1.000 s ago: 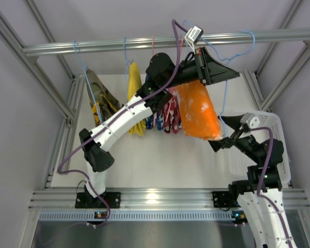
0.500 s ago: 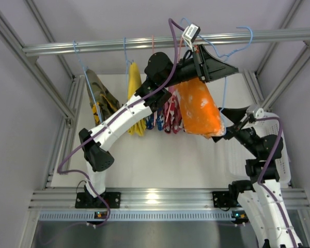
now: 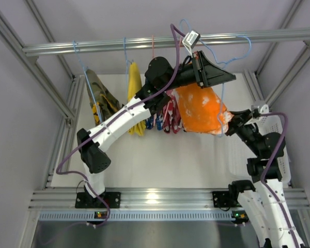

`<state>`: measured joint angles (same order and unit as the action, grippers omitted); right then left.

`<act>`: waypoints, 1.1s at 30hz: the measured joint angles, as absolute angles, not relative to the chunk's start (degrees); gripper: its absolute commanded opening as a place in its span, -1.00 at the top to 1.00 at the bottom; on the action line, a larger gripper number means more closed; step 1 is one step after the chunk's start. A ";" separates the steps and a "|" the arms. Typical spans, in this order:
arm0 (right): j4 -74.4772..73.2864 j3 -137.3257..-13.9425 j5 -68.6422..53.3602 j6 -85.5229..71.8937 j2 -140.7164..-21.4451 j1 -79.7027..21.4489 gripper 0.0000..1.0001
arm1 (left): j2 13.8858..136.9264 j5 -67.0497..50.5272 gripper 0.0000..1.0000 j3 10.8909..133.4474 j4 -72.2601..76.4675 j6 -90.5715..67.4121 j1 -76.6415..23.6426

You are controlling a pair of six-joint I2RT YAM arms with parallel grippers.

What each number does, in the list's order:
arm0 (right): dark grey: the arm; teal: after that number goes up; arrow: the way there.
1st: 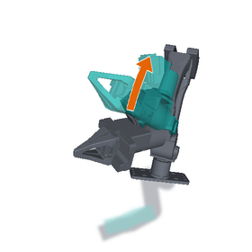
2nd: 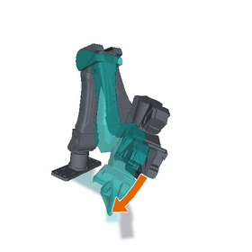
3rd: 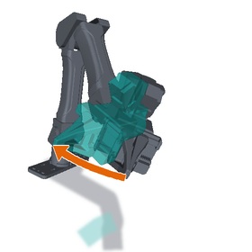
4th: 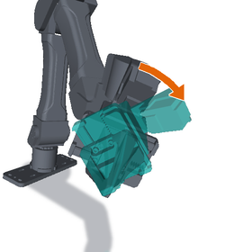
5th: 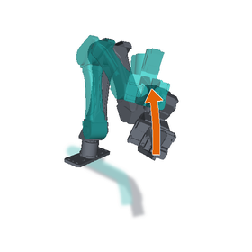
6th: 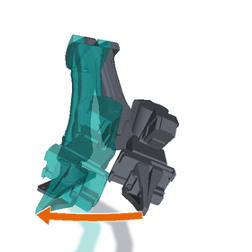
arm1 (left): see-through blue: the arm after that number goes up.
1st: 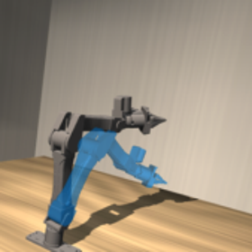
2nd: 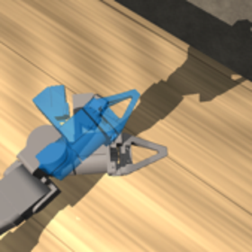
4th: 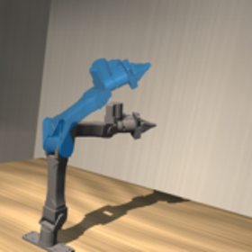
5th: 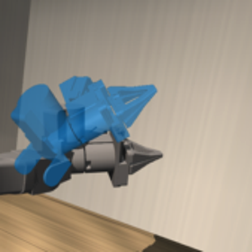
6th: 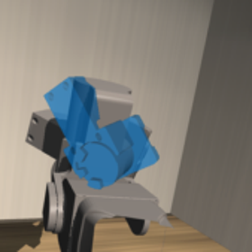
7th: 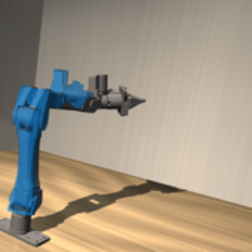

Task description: Remove the trousers from the hanger

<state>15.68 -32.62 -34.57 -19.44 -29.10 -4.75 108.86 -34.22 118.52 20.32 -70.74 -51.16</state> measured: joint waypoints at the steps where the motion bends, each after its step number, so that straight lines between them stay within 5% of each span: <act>1: 13.96 -33.61 -33.80 -19.14 -28.73 -4.75 1.00 | 108.33 -34.76 1.00 117.43 20.45 -70.28 -51.00; 20: -8.60 -53.49 -20.12 -14.68 -22.39 -4.78 1.00 | 100.12 -47.79 1.00 99.96 31.62 -68.12 -48.42; 33: -14.83 -67.85 -8.64 -10.72 -21.37 -4.86 1.00 | 108.31 -56.53 1.00 107.63 34.85 -74.76 -55.16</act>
